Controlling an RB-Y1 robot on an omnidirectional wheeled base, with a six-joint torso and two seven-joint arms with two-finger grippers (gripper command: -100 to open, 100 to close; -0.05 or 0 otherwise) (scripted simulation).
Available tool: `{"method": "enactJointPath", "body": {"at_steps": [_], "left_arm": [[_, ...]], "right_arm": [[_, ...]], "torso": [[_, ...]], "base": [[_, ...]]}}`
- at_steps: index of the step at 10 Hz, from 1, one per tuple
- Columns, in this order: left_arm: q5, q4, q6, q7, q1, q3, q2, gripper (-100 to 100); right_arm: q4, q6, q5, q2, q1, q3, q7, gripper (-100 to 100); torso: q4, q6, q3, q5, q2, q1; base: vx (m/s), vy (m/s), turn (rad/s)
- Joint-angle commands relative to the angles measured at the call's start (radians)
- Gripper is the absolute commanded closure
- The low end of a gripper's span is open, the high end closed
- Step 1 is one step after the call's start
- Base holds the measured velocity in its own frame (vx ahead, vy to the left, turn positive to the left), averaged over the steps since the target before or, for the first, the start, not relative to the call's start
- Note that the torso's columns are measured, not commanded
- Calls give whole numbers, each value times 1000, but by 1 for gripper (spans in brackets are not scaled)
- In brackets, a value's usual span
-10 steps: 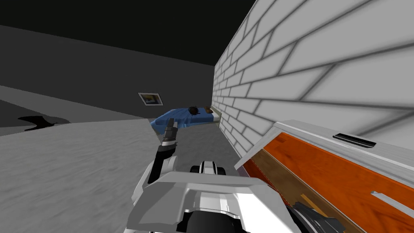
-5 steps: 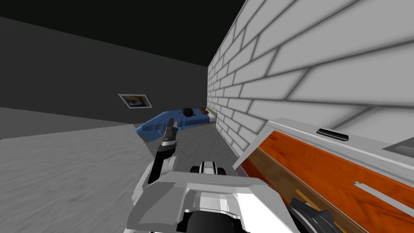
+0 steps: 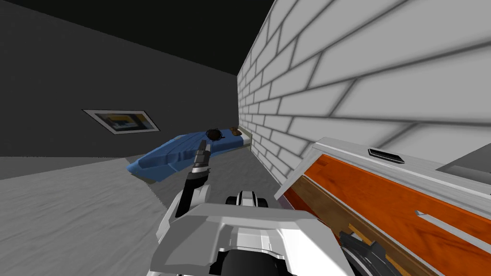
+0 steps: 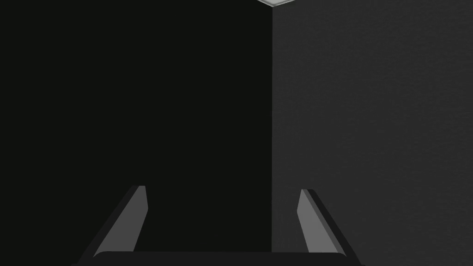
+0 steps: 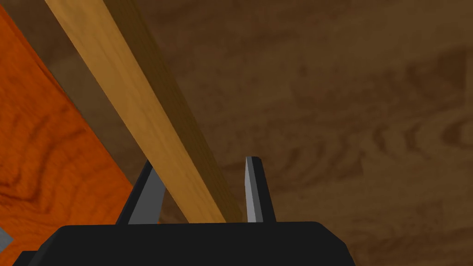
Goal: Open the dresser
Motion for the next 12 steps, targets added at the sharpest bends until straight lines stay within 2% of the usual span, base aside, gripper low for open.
{"method": "enactJointPath", "body": {"at_steps": [1, 2, 3, 4, 7, 8, 9, 11, 12], "left_arm": [[0, 0, 0, 0, 0, 0, 0, 0], [0, 0, 0, 0, 1, 0, 0, 0], [0, 0, 0, 0, 0, 0, 0, 0], [0, 0, 0, 0, 0, 0, 0, 0], [0, 0, 0, 0, 0, 0, 0, 0], [0, 0, 0, 0, 0, 0, 0, 0], [0, 0, 0, 0, 0, 0, 0, 0], [0, 0, 0, 0, 0, 0, 0, 0], [0, 0, 0, 0, 0, 0, 0, 0]], "right_arm": [[-71, -33, 56, 10, 48, 9, -7, 100], [-82, -33, 83, 10, 48, 9, -7, 100], [-58, -18, 65, 0, 37, 0, -8, 100], [-86, -38, 65, -23, 56, -1, -14, 100], [-121, -69, 62, -48, 73, 3, -18, 100], [-102, -50, 60, -49, 72, -6, -19, 100], [-116, -57, 65, -52, 85, 0, -22, 100], [-130, -62, 70, -54, 95, 6, -24, 100], [-135, -87, 43, -103, 103, -23, -25, -100]], "torso": [[0, 1, 0, 2, 1, 1], [-4, 9, -4, 1, -6, 3], [-4, 7, -5, 1, -6, 4], [-1, 4, -1, 2, 1, 2], [-1, 5, -1, 5, 0, 9], [-1, 3, -4, 5, -3, 8], [-2, 6, -6, 8, -4, 4], [-1, 7, -2, 7, 1, 11], [-1, 5, -2, 7, 0, 9]], "base": [[148, 27, -410], [172, 71, -382], [48, 37, -101], [-73, 105, -8], [-59, 170, -10], [-40, 76, -26], [-46, 104, -26], [-72, 157, -34], [-37, 142, -27]]}}
